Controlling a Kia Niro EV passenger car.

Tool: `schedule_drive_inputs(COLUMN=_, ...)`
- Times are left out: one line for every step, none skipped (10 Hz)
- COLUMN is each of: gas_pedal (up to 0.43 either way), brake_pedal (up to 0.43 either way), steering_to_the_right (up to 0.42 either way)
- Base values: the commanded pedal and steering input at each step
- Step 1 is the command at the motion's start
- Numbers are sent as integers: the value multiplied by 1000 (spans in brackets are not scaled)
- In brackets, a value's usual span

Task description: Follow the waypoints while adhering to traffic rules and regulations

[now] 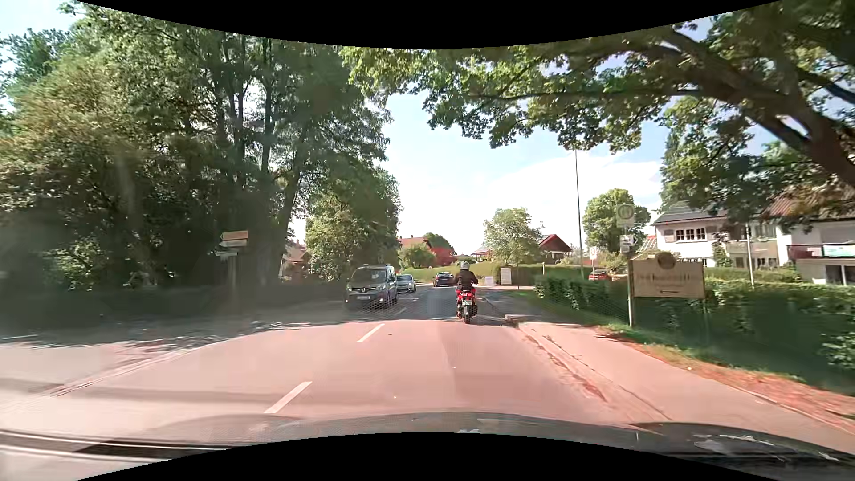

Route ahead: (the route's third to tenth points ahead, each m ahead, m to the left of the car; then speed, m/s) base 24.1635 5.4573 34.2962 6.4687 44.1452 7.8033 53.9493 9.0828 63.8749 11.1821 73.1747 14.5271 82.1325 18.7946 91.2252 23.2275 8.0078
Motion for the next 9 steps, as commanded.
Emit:
schedule_drive_inputs(gas_pedal=197, brake_pedal=6, steering_to_the_right=-1)
schedule_drive_inputs(gas_pedal=209, brake_pedal=6, steering_to_the_right=-1)
schedule_drive_inputs(gas_pedal=209, brake_pedal=6, steering_to_the_right=-1)
schedule_drive_inputs(gas_pedal=209, brake_pedal=6, steering_to_the_right=-1)
schedule_drive_inputs(gas_pedal=209, brake_pedal=6, steering_to_the_right=-1)
schedule_drive_inputs(gas_pedal=209, brake_pedal=6, steering_to_the_right=-3)
schedule_drive_inputs(gas_pedal=209, brake_pedal=6, steering_to_the_right=-3)
schedule_drive_inputs(gas_pedal=220, brake_pedal=6, steering_to_the_right=-2)
schedule_drive_inputs(gas_pedal=220, brake_pedal=6, steering_to_the_right=-3)
